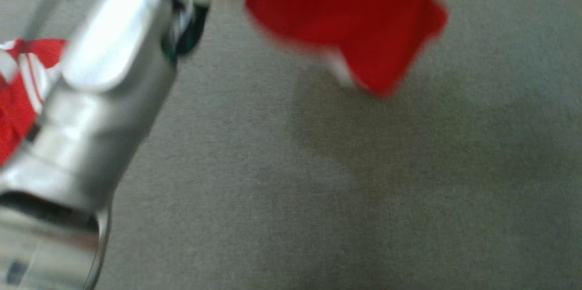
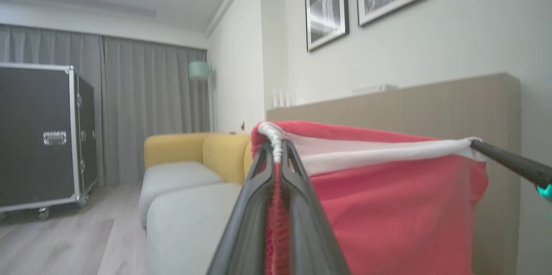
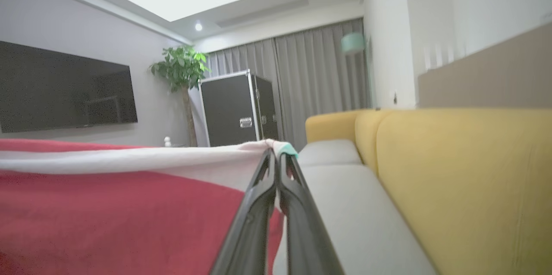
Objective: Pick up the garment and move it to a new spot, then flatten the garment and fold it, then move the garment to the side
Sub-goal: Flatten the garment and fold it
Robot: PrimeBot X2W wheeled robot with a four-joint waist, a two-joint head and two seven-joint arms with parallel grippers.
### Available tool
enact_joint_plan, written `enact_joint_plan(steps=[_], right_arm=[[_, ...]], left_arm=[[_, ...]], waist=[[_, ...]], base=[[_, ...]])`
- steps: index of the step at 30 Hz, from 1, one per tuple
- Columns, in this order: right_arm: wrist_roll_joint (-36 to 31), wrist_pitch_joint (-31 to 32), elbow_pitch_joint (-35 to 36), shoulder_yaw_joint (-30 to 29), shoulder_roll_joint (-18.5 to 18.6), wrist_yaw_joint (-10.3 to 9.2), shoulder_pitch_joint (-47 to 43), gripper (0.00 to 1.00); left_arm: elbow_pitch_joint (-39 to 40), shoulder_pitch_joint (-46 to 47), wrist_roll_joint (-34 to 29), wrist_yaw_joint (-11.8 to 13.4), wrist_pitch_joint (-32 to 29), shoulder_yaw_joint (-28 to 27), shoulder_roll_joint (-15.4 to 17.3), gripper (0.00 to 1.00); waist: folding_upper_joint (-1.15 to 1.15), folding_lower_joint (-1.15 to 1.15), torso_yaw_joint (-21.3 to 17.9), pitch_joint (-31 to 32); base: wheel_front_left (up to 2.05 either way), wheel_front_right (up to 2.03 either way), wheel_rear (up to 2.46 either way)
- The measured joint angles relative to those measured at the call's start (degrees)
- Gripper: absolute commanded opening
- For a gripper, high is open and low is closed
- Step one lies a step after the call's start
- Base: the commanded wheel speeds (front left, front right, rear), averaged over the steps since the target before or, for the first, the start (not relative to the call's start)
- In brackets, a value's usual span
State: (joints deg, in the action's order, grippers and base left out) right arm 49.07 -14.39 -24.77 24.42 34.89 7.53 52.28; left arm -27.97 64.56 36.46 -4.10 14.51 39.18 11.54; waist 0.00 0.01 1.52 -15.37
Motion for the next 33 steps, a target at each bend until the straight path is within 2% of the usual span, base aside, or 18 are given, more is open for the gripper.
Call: enact_joint_plan(steps=[3, 5, 8, 11, 17, 23, 26, 33], right_arm=[[-2.1, -0.19, 1.46, -2.7, 0.85, 0.0, 5.36, 0.0], [-3.32, -0.32, 2.63, -3.94, 1.49, 0.0, 6.98, 0.0], [-4.05, -0.32, 4.54, -5.39, 1.89, 0.0, 6.67, 0.0], [-4.78, -0.33, 6.79, -5.97, 1.91, 0.0, 3.21, 0.0], [-5.27, -0.32, 7.98, -5.11, 1.49, 0.0, -14.95, 0.0], [-5.15, -0.31, 12.16, -9.11, -1.69, 0.0, -32.14, 0.0], [-5.2, -0.31, 15.33, -10.95, -2.1, 0.0, -40.45, 0.0], [-5.3, -0.3, 22.27, -15.59, -2.21, 0.0, -56.59, 0.0]], left_arm=[[0.94, 5.49, -2.8, -0.03, 0.26, -5.65, -3.09, 0.0], [1.66, 6.27, -4.72, -0.92, 0.27, -8.67, -4.67, 0.0], [2.1, 3.84, -7.03, -1.99, 0.27, -11.29, -6.12, 0.0], [2.55, -2.16, -9.93, -2.55, 0.26, -11.55, -6.42, 0.0], [4.72, -21.13, -13.02, -3.34, 0.25, -10.9, -6.72, 0.0], [9.99, -41.16, -15.64, -3.47, 0.23, -8.83, -6.81, 0.0], [12.81, -49.93, -17.86, -3.47, 0.21, -8.62, -6.46, 0.0], [18.47, -62.66, -20.18, -3.47, 0.2, -7.44, -5.57, 0.0]], waist=[[0.0, 0.0, -1.16, -1.48], [0.0, 0.0, -1.9, -2.09], [0.0, 0.0, -2.77, -2.34], [0.0, -0.01, -3.17, -1.97], [0.0, -0.01, -3.15, -0.56], [0.0, -0.02, -2.74, 2.77], [0.0, -0.03, -2.62, 4.98], [0.0, -0.04, -1.35, 9.1]], base=[[0.0, 0.0, 0.0], [0.0, 0.0, 0.0], [0.0, 0.0, 0.0], [0.0, 0.0, 0.0], [0.0, 0.0, 0.0], [0.0, 0.0, 0.0], [0.0, 0.0, 0.0], [0.0, 0.0, 0.0]])
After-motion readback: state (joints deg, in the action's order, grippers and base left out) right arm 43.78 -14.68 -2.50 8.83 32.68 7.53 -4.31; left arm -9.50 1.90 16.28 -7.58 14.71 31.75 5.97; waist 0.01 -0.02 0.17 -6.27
